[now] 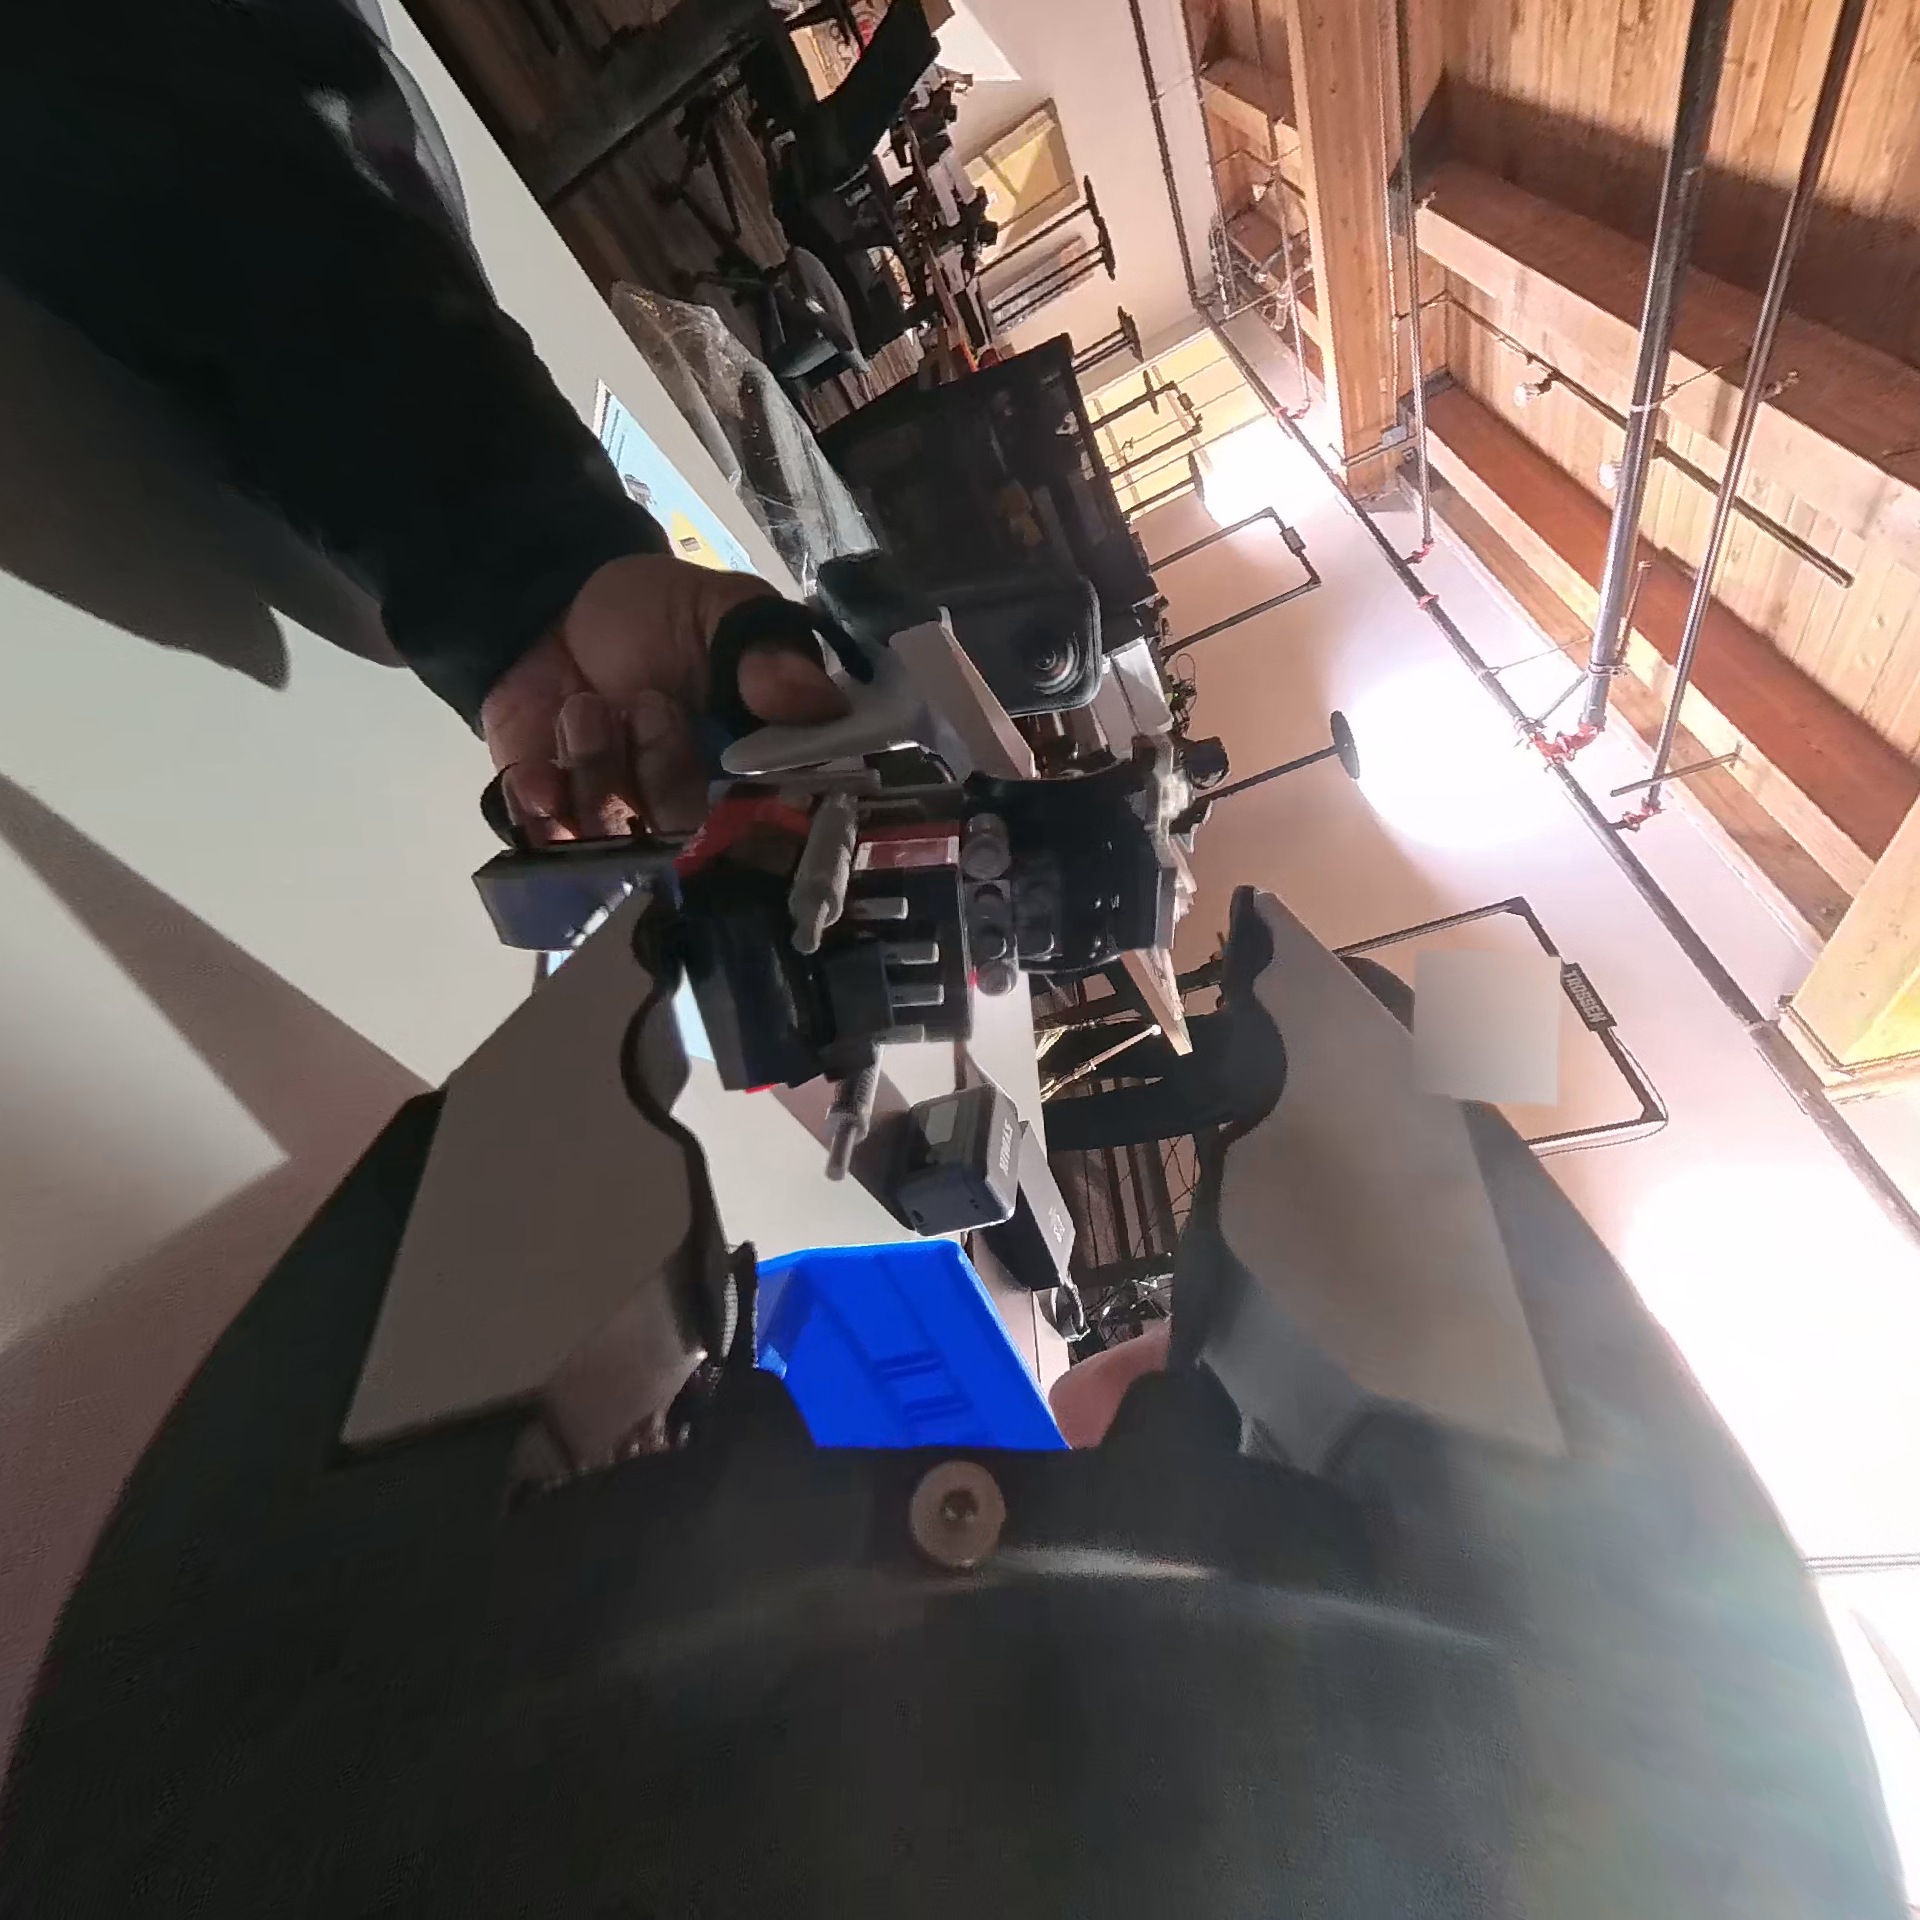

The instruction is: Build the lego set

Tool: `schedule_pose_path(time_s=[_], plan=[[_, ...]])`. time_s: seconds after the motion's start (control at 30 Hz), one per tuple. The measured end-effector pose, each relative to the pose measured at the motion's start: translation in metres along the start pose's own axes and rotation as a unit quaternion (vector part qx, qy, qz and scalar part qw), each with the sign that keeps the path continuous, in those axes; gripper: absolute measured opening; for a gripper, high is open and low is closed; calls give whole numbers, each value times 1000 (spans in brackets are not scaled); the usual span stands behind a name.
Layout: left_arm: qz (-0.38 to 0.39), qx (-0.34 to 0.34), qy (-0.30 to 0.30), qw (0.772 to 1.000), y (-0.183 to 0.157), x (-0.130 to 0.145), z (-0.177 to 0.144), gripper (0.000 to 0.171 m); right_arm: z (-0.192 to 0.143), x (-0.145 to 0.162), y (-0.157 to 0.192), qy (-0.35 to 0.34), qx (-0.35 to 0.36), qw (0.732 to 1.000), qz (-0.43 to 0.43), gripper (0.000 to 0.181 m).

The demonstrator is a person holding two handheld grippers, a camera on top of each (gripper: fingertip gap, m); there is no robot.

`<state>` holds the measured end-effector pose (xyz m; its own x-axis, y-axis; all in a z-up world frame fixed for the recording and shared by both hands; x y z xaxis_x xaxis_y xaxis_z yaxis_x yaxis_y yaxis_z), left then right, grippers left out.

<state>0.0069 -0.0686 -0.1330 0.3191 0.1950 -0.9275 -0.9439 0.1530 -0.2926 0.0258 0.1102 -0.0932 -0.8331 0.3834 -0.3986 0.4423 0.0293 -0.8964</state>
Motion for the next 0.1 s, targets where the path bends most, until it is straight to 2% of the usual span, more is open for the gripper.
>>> schedule_pose_path(time_s=[0.1], plan=[[-3, -1, 3, 1000, 1, 1, 1, 17, 0, -1, 1, -2, -4, 1000, -3, 98]])
Point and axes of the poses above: each gripper's, where its closed fingertips meet, z out along the fingers, x out of its underside, y = z × x across the jaws, the point moved 10 cm from there along -z, back along the fingers, and after that the axes turned 13 degrees about y, right-handed, at the moved point
